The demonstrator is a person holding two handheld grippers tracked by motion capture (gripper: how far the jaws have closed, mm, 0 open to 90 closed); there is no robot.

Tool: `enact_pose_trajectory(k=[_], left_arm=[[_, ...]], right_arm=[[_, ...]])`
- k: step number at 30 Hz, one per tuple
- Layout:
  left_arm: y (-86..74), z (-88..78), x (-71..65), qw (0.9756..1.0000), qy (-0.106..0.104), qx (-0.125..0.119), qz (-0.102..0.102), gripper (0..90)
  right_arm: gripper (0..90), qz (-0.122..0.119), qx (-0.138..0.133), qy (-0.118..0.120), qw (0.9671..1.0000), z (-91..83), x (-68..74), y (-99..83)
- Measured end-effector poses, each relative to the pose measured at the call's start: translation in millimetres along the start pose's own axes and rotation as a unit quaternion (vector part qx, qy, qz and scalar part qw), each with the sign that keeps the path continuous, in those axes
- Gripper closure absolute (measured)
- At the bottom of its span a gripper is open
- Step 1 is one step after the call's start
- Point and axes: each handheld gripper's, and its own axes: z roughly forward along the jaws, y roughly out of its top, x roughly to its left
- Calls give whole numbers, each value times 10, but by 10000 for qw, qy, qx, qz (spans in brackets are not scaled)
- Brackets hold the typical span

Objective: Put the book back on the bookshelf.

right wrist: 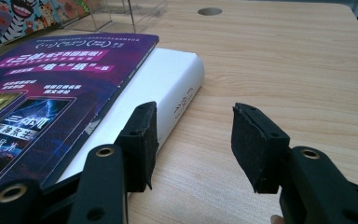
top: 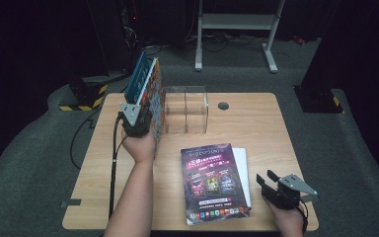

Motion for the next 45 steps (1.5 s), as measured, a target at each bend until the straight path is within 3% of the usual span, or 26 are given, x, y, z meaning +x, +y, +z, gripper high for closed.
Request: enact_pose_trajectory(k=[12,32,45], left_arm=[[-83,-94,119,9999,-49,72,-107,805],[-58,-140,164,9994,-211,278,78,795],[7,-153,184,9977,-281,563,255,785]], right_arm=[[506,-50,34,5,10000,15,14,-3],[499,-111,106,130,9998,46,71,-5],[495,-126,124,163,9997,66,76,-3]])
